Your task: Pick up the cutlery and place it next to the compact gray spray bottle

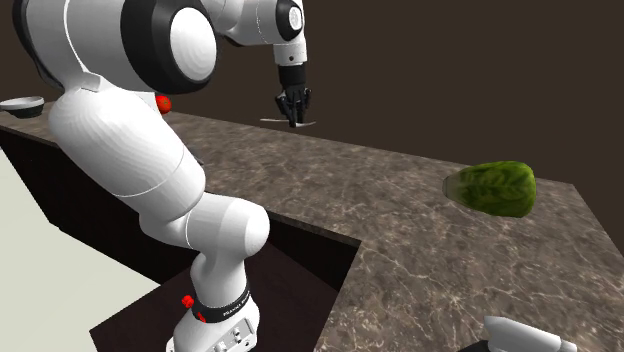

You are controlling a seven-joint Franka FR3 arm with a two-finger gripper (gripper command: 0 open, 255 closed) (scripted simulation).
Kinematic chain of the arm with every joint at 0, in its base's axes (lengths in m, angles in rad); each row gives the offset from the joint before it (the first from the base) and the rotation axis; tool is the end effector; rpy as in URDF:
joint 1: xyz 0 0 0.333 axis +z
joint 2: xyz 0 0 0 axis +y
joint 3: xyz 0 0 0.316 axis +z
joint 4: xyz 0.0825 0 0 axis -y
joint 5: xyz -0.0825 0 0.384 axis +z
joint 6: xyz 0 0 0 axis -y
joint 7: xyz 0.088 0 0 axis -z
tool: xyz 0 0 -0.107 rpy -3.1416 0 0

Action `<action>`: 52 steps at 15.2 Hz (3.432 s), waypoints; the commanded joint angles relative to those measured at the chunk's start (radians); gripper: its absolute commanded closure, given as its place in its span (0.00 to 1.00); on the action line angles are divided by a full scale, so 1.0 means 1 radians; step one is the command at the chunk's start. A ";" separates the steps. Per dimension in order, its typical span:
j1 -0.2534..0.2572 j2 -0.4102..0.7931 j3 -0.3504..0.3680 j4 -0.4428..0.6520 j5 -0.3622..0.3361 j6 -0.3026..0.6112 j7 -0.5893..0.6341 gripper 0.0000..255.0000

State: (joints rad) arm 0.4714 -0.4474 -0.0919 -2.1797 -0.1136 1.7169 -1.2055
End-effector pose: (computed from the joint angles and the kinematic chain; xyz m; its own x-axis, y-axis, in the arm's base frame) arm 0.3932 0.1396 0.5642 -0.0406 0.9965 -0.0737 0.9991 0.0414 0.0097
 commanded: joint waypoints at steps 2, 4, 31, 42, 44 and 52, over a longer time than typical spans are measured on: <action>0.001 0.006 0.003 0.050 0.002 -0.044 -0.002 1.00; 0.002 0.010 0.004 0.080 0.003 -0.070 -0.004 1.00; -0.126 -0.283 -0.238 0.040 -0.181 -0.270 -0.349 1.00; -0.193 -0.352 -0.443 0.080 -0.338 -0.303 -0.603 1.00; -0.199 -0.352 -0.484 0.101 -0.365 -0.305 -0.652 1.00; -0.193 -0.316 -0.670 0.227 -0.457 -0.300 -0.850 1.00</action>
State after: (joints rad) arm 0.2767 -0.7683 -0.7377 -1.9694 -0.5593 1.4158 -2.0291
